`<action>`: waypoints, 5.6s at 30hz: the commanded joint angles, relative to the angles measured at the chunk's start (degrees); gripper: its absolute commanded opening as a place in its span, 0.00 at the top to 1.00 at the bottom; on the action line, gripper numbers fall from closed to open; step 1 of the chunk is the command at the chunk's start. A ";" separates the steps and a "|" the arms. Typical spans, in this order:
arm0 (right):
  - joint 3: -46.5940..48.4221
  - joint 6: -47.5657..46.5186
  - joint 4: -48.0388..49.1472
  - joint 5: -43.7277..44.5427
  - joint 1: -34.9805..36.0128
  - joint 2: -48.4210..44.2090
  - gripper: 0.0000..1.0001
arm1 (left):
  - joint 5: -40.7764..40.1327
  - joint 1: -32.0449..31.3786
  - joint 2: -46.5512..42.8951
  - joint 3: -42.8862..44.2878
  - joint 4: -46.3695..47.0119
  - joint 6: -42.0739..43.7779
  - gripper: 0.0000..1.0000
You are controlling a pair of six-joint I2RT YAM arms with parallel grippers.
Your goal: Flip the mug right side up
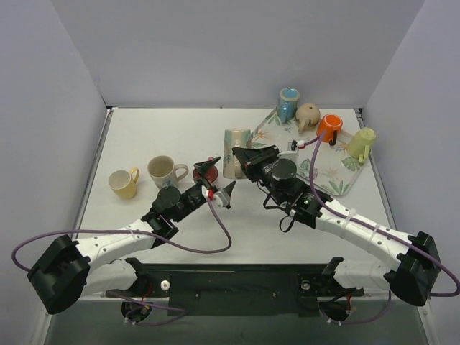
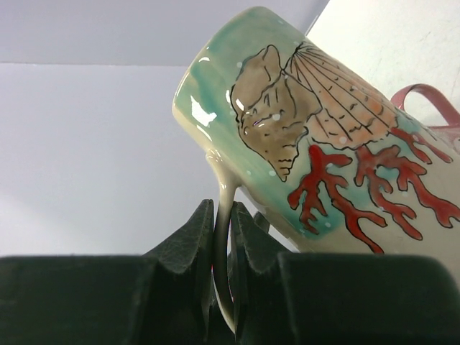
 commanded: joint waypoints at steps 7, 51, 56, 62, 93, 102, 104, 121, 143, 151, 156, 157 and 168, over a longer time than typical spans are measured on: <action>5.02 1.21 15.23 3.92 3.30 0.78 1.00 | -13.41 -2.67 6.90 -4.10 33.56 13.49 0.13; 16.54 -52.83 -44.88 7.09 -1.61 -15.82 0.24 | 3.45 40.28 -1.02 61.02 -118.07 -0.14 1.00; 12.68 -54.60 -45.59 4.81 -5.92 -17.05 0.23 | 7.15 56.71 4.78 57.09 -132.70 12.24 1.00; 10.21 -58.29 -45.32 4.10 -7.94 -16.71 0.22 | 1.26 65.70 9.08 44.17 -127.97 17.10 1.00; 10.54 -78.93 -18.86 -10.83 -46.35 14.01 0.36 | 3.63 75.01 21.41 39.67 -116.28 18.77 0.49; 24.61 -87.29 -16.85 -16.46 -53.30 36.18 0.36 | 8.72 75.64 13.85 50.47 -122.16 18.33 0.37; 26.98 -88.96 -16.67 -16.55 -53.39 39.35 0.36 | 8.90 75.63 13.58 53.72 -123.75 17.37 0.37; 51.69 -89.40 -36.27 -18.92 -57.25 54.92 0.42 | 18.92 58.59 5.85 59.79 -114.87 -0.21 0.34; 57.68 -105.49 -43.41 -20.15 -57.17 61.08 0.69 | 19.98 57.79 2.94 58.48 -112.59 -0.04 0.34; 48.09 -105.84 -30.39 -19.55 -56.90 55.98 0.80 | 20.07 57.71 3.47 58.56 -112.33 -0.65 0.34; 51.25 -104.35 -31.26 -20.25 -56.90 57.38 0.65 | 19.98 57.44 3.30 58.48 -112.50 -0.74 0.34; 52.21 -104.17 -31.35 -20.33 -56.99 57.73 0.65 | 19.89 57.53 3.21 58.56 -112.50 -0.83 0.34; 54.95 -99.70 -33.63 -20.33 -56.90 59.32 1.00 | 19.63 57.09 3.12 58.21 -112.33 -1.09 0.34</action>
